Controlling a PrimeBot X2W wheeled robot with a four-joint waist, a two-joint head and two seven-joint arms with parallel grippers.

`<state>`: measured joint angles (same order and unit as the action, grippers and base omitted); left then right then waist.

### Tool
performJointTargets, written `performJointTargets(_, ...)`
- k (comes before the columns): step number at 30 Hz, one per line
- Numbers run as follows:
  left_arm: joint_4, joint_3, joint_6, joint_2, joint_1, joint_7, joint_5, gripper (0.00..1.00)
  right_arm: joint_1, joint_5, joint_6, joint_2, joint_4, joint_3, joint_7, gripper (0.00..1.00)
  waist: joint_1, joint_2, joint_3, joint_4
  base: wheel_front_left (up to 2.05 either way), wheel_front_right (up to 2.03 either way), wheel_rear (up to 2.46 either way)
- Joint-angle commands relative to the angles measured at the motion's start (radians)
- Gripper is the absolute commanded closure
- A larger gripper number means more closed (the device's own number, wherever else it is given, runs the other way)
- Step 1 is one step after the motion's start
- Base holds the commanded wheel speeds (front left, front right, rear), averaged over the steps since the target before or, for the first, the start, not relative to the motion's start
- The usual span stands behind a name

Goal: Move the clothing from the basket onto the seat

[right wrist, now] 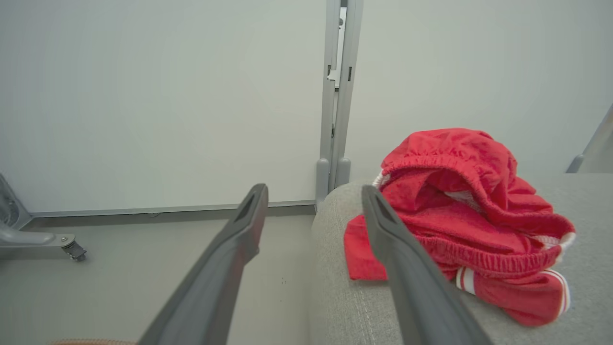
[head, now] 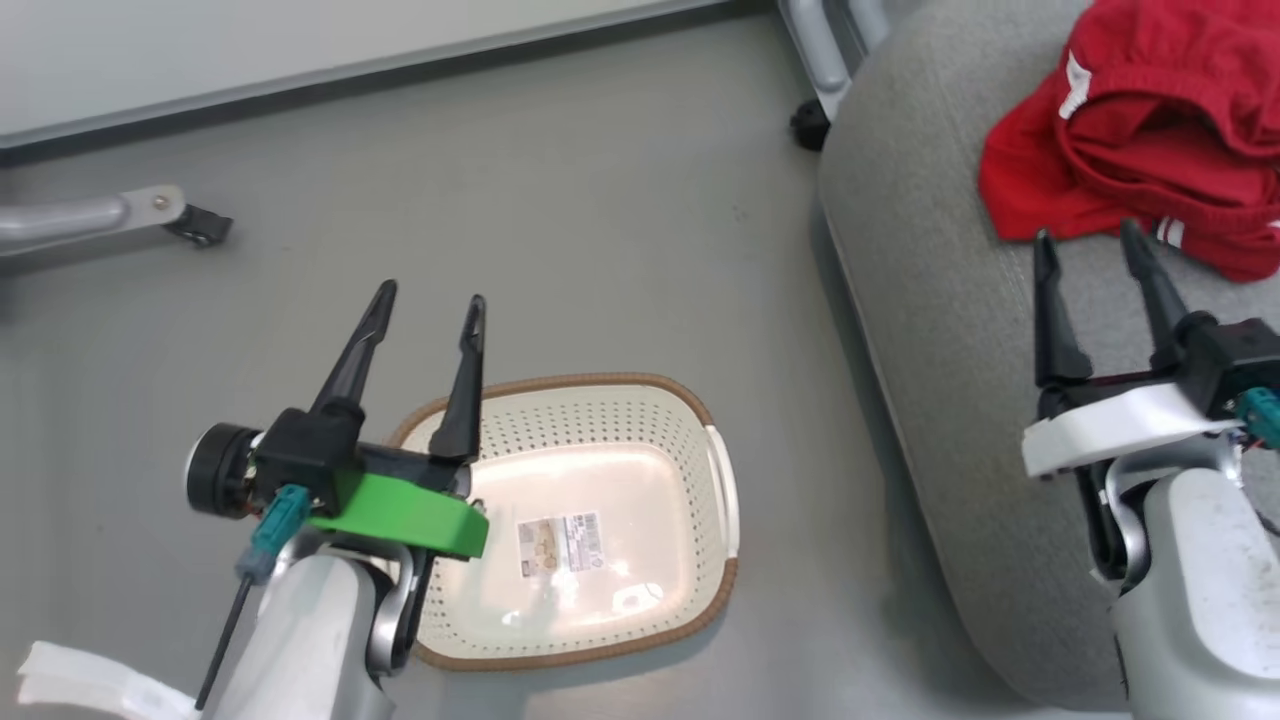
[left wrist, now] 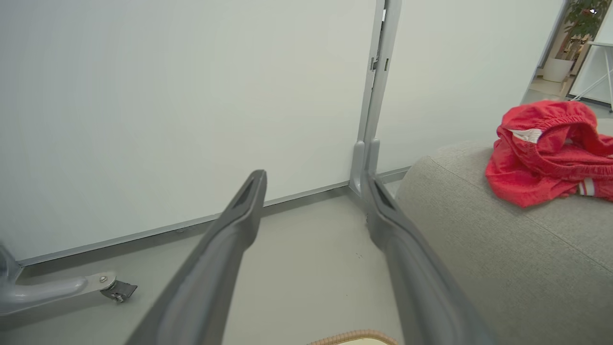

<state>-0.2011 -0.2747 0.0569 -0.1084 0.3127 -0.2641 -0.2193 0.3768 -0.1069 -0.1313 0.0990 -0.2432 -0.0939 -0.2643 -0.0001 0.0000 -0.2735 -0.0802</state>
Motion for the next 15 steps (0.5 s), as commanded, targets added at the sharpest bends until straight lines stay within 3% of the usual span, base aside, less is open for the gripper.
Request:
performJointTargets(1, 0.004, 0.023, 0.001, 0.003, -0.027, 0.000, 0.012, 0.00, -0.021, 0.000, 0.001, -0.004, 0.009, 0.008, 0.000, 0.00, 0.0001, 0.0000, 0.057, 0.059, 0.00, 0.00, 0.00)
performJointTargets(15, 0.016, 0.205, 0.021, 0.033, -0.150, 0.000, 0.044, 0.00, -0.090, 0.010, 0.001, -0.044, 0.039, 0.080, 0.000, 0.00, 0.0001, 0.0000, 0.157, 0.126, 0.00, 0.00, 0.00)
